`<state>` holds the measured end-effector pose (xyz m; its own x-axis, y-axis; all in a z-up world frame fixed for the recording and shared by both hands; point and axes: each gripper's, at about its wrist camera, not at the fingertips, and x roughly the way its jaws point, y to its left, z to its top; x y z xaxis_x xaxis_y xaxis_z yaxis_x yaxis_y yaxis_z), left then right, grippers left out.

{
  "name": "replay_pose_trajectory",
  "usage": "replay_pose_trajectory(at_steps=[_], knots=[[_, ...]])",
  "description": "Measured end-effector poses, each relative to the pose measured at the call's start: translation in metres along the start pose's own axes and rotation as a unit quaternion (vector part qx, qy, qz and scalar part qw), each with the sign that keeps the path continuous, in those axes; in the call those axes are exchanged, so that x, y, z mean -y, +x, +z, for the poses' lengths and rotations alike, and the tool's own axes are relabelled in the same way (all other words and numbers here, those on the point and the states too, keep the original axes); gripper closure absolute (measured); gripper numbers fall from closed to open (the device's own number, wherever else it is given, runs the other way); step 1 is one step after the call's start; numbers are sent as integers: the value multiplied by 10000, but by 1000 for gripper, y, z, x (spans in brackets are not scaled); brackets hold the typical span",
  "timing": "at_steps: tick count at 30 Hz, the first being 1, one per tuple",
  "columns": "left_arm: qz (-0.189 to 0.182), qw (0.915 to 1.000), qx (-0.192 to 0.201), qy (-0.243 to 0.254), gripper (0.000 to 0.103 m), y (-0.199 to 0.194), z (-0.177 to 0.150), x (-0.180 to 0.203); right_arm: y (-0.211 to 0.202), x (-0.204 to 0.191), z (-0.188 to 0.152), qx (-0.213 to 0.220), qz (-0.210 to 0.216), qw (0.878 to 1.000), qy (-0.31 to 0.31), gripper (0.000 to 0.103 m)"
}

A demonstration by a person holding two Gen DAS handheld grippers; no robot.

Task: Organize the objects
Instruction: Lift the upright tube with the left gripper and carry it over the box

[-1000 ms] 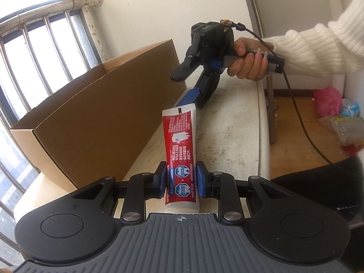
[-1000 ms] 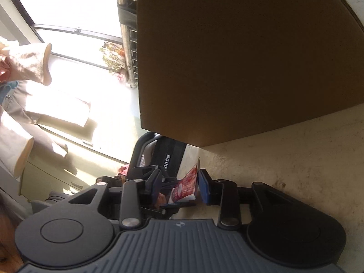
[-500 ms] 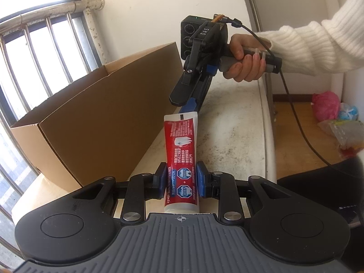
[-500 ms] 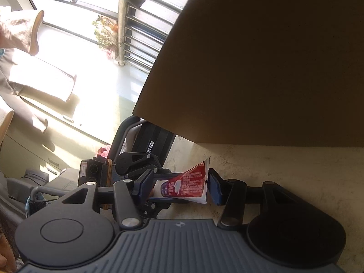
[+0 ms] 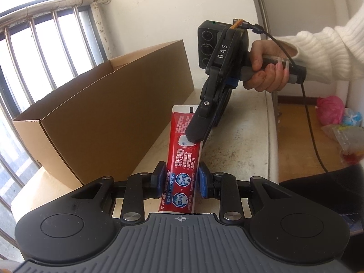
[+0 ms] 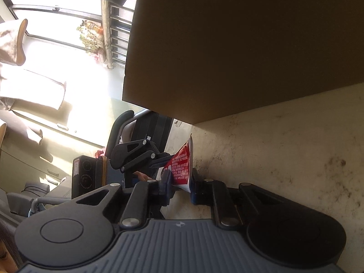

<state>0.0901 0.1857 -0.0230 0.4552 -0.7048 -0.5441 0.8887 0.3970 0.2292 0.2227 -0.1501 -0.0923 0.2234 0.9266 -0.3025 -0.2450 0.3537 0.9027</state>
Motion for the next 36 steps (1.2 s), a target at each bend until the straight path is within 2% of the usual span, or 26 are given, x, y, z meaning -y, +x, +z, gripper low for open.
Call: replay_pose_trajectory(at_steps=[2, 4, 6, 8, 11, 15, 20, 24, 36], knots=[[-70, 9984, -104, -543, 65, 0, 0, -10, 1, 4, -1, 59, 107, 9999, -2, 91], [48, 9966, -191, -801, 54, -4, -3, -15, 1, 5, 0, 107, 155, 9998, 15, 91], [19, 9953, -232, -943, 54, -10, -8, -18, 1, 4, -2, 144, 149, 9998, -43, 91], [-101, 9923, -247, -1213, 68, -15, -12, -22, 2, 4, -2, 147, 181, 9997, -48, 91], [-29, 9880, -205, -1532, 70, -15, -14, -25, 2, 3, 0, 141, 210, 9996, -78, 91], [279, 9921, -358, -1168, 72, -13, -2, -8, 0, -1, -4, 333, 193, 9987, -331, 89], [198, 9941, -541, -923, 75, -12, 7, 2, -6, -7, -15, 447, 188, 9977, -478, 88], [385, 9955, -600, -616, 76, -9, 16, 14, -15, -23, -24, 593, -35, 9949, -818, 88], [826, 9956, -427, 154, 77, -46, 68, 37, -44, -74, -42, 999, 57, 9864, -1307, 88]])
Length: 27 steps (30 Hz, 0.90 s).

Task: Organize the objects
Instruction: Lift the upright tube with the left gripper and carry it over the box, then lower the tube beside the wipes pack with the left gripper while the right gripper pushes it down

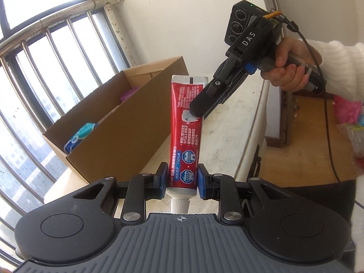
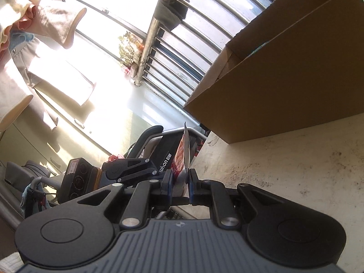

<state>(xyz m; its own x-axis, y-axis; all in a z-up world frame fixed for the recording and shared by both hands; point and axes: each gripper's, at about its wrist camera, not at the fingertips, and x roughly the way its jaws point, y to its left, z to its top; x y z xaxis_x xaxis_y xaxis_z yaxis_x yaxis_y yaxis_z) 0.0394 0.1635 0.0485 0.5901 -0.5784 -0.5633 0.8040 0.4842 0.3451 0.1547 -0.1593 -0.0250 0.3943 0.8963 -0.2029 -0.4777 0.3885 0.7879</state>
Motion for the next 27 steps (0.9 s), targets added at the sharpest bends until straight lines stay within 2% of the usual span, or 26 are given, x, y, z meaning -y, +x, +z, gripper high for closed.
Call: replay_pose_trajectory(at_steps=[6, 10, 13, 17, 22, 24, 27], knots=[[265, 9986, 176, 427, 77, -18, 46, -12, -17, -37, 27, 211, 136, 9990, -380, 88], [446, 9965, 230, 673, 78, -18, 73, -29, -24, -55, 57, 328, 124, 9981, -508, 89], [483, 9960, 114, 742, 78, -9, 90, -52, -24, -58, 88, 424, 0, 9981, -445, 89], [463, 9936, -335, 977, 78, 40, 108, -89, -12, -42, 132, 349, -324, 9989, -18, 89], [147, 9870, -995, 1253, 78, 93, 112, -123, 8, 2, 165, 222, -744, 9949, 637, 88], [-8, 9806, -1292, 1473, 78, 115, 110, -130, 17, 24, 172, 99, -846, 9920, 930, 88], [-266, 9722, -1749, 1532, 78, 150, 106, -145, 32, 52, 181, -146, -1063, 9852, 1337, 88]])
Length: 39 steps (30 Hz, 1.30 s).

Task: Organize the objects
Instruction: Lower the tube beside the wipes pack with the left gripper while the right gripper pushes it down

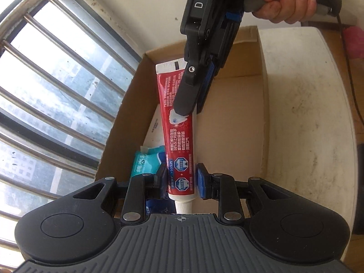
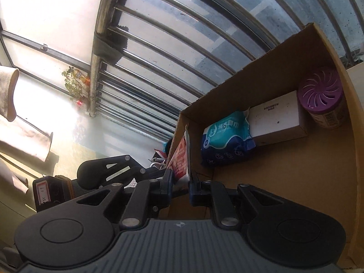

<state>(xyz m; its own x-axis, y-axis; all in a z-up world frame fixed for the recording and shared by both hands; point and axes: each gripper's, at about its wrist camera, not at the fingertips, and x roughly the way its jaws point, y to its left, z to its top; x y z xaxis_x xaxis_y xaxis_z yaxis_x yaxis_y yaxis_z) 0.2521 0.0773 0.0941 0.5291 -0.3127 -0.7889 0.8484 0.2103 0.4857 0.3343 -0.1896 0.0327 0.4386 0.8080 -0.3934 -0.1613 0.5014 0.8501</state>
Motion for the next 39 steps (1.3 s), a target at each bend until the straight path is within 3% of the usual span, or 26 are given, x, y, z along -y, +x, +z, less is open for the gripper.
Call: replay_pose_trajectory(at_steps=[4, 8, 10, 12, 14, 16, 19, 23, 26, 29, 34, 39], knots=[[-667, 9958, -632, -32, 78, 38, 0, -11, 32, 14, 19, -482, -592, 9966, 318, 86], [-1057, 9882, -1111, -12, 77, 69, -1, -16, 59, 20, 28, -910, -1264, 9875, 228, 74], [-1120, 9825, -1486, 119, 77, 85, -3, -17, 74, 20, 31, -1127, -1797, 9773, 2, 66], [-1058, 9772, -1822, 257, 78, 99, -6, -13, 85, 19, 35, -1207, -2236, 9670, -204, 65], [-1057, 9770, -1840, 226, 77, 101, -9, -13, 97, 21, 37, -1279, -2522, 9585, -368, 65], [-1024, 9782, -1803, -78, 75, 98, -11, -21, 104, 24, 36, -1299, -2557, 9568, -475, 66], [-802, 9758, -2031, 109, 73, 99, -15, -15, 116, 27, 29, -1485, -2518, 9549, -529, 72], [-527, 9715, -2292, 312, 72, 95, -17, -5, 119, 24, 23, -1336, -2397, 9589, -719, 72], [-347, 9791, -2003, 113, 72, 76, -17, -7, 117, 29, 21, -1195, -2262, 9652, -539, 72], [-622, 9835, -1652, -389, 74, 56, -20, -13, 111, 32, 15, -1103, -2094, 9704, -471, 72], [-584, 9844, -1551, -593, 75, 42, -28, -4, 106, 37, -2, -1143, -1756, 9775, -231, 72], [-632, 9836, -1516, -751, 75, 20, -35, 22, 97, 22, -33, -1128, -1608, 9785, -622, 72]])
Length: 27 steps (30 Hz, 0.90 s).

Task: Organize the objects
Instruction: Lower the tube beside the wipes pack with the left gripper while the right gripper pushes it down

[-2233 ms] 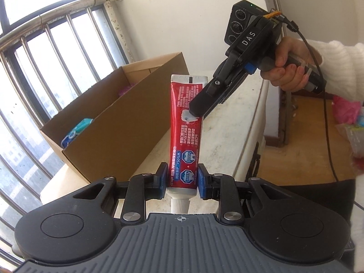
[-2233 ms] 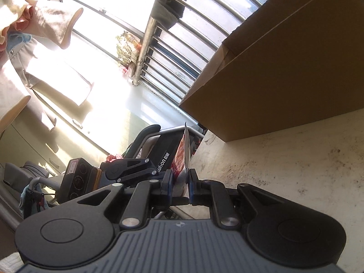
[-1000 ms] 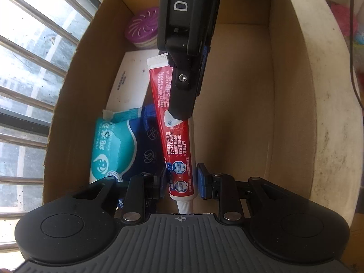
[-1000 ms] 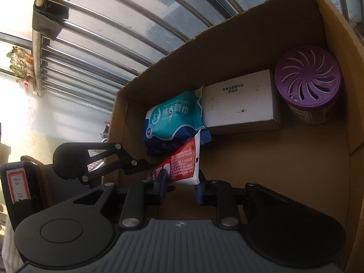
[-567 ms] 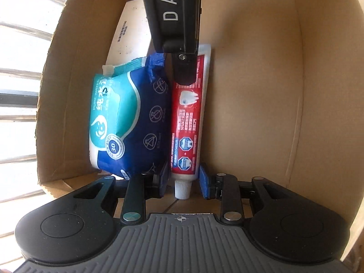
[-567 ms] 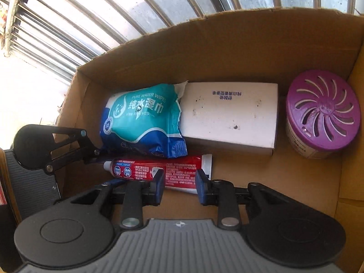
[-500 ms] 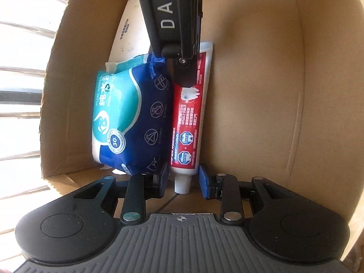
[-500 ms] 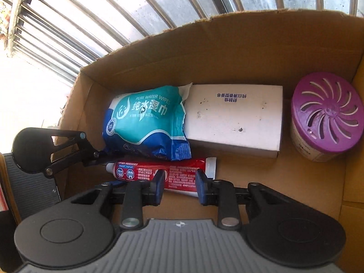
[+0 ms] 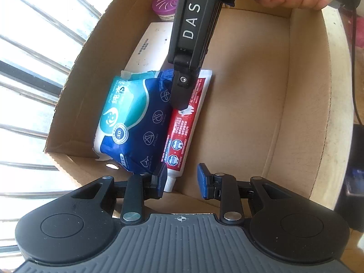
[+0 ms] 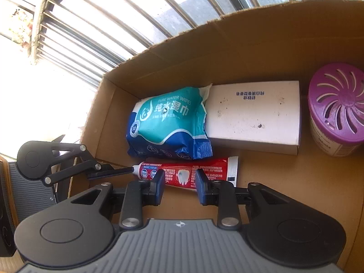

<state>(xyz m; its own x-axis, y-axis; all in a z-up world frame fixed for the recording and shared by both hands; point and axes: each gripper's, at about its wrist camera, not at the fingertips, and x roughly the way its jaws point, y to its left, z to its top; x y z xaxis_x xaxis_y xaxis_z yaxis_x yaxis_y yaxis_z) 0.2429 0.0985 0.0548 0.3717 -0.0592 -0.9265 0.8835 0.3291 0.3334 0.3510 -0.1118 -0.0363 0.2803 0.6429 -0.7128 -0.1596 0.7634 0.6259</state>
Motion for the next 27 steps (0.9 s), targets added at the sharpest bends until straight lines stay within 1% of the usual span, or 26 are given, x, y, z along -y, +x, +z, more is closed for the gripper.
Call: replay_pose_trajectory(at_steps=[3, 7, 8, 9, 10, 11, 12, 13, 15, 18, 19, 21, 22, 25, 27], knots=[[61, 9999, 57, -119, 74, -11, -12, 17, -3, -4, -23, 46, 177, 9998, 45, 72], [192, 9996, 151, -172, 74, -27, -26, 41, -9, -11, -47, 43, 179, 9998, 84, 72], [178, 9996, 152, -179, 74, -30, -29, 47, -11, -13, -50, 64, 199, 9998, 47, 72], [76, 9998, 126, -148, 74, -33, -32, 53, -12, -15, -55, 68, 215, 9997, 15, 72], [-45, 9999, 99, -35, 73, -35, -34, 59, -13, -18, -64, 61, 261, 9996, -18, 72], [-126, 9997, 77, 180, 71, -36, -35, 65, -19, -19, -67, -3, 290, 9995, -80, 70], [-89, 9989, 31, 449, 71, -37, -35, 73, -19, -22, -71, -66, 297, 9994, -176, 70], [-19, 9982, -2, 597, 71, -36, -34, 77, -21, -25, -74, -65, 246, 9993, -285, 70], [-51, 9983, -1, 580, 71, -34, -29, 76, -33, -28, -73, 30, 79, 9985, -543, 70], [-265, 9978, 114, 605, 71, -32, -20, 75, -49, -33, -74, 219, -79, 9958, -884, 70], [-241, 9976, 123, 639, 73, -30, -18, 75, -51, -33, -72, 225, -113, 9959, -870, 70], [-105, 9973, 56, 728, 78, -26, -14, 75, -50, -30, -65, 157, 6, 9974, -705, 70], [-93, 9973, 37, 733, 80, -25, -14, 74, -50, -25, -63, 147, 112, 9981, -582, 70], [-116, 9984, 30, 548, 80, -28, -14, 70, -41, -26, -56, 96, 349, 9990, -253, 70], [-116, 9990, 39, 420, 80, -30, -16, 68, -39, -26, -55, 66, 439, 9988, -202, 70]])
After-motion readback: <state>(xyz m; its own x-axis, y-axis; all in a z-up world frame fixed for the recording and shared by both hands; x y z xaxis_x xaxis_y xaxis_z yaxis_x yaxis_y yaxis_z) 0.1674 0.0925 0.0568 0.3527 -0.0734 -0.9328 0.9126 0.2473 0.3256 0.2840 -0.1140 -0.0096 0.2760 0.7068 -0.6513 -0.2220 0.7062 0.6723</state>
